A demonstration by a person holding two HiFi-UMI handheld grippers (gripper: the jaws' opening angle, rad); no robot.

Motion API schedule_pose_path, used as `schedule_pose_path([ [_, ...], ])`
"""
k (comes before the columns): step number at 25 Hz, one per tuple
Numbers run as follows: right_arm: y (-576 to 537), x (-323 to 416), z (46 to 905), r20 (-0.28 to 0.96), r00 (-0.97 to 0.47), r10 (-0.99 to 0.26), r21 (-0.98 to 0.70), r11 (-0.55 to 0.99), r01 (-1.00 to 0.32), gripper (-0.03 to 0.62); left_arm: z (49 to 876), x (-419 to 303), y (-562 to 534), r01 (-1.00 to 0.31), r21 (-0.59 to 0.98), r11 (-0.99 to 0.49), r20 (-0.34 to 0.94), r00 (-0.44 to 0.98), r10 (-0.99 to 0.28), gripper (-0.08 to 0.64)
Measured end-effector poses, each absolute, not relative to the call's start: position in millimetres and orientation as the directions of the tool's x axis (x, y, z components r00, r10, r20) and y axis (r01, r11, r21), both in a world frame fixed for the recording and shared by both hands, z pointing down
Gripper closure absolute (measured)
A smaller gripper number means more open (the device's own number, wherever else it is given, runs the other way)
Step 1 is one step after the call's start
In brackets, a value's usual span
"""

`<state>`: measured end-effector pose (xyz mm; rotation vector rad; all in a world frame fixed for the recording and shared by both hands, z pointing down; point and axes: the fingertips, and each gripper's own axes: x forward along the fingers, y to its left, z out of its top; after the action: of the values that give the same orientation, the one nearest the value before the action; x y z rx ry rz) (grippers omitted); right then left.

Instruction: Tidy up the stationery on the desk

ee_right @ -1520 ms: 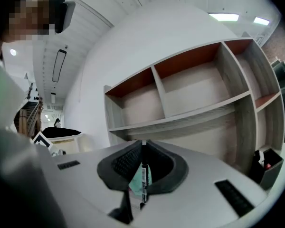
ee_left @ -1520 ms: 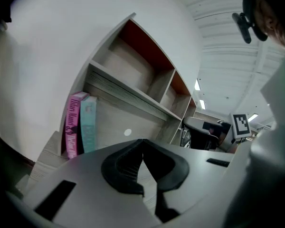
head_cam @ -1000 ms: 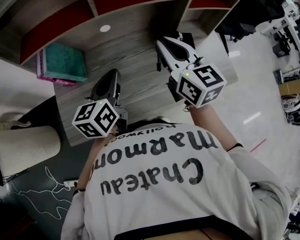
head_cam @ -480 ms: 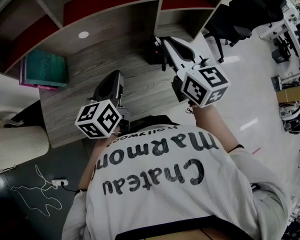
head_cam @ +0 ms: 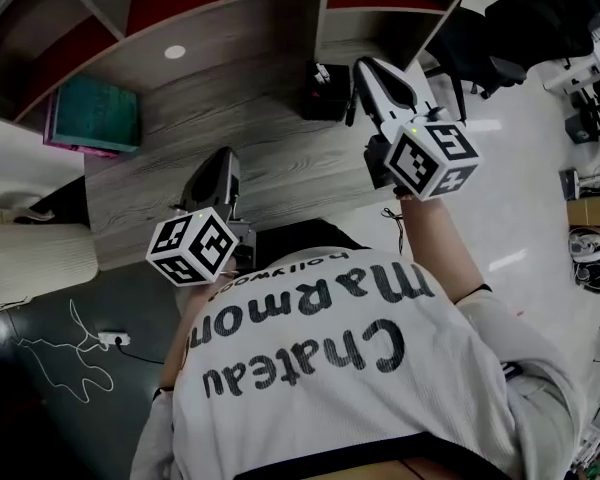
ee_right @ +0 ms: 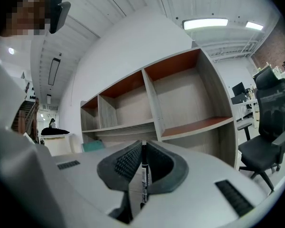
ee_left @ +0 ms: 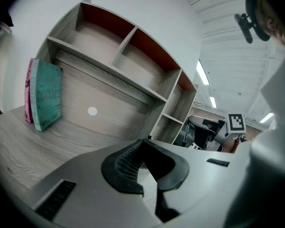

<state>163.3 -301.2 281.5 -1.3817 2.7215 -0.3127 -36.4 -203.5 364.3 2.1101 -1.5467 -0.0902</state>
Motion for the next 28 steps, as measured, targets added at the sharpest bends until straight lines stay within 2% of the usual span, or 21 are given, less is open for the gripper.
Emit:
schedule_pose_path([
  [8,-325.4,159.4,306.2,0.088,-0.577,-0.812,-0.209,0.551,-0.808,0.551,395.6,-62.1,-198.0,-0.876,0.470,-0.109,0.331,0.289,-0.898,0.545],
  [28,-380.5,158.4,312.6,0.060,-0.550,-0.833,-0.270,0.517,-0.812,0.550,394.1,-74.2,-253.4,-0.889,0.440,-0.123,0.362,0.301,-0.882,0.545],
])
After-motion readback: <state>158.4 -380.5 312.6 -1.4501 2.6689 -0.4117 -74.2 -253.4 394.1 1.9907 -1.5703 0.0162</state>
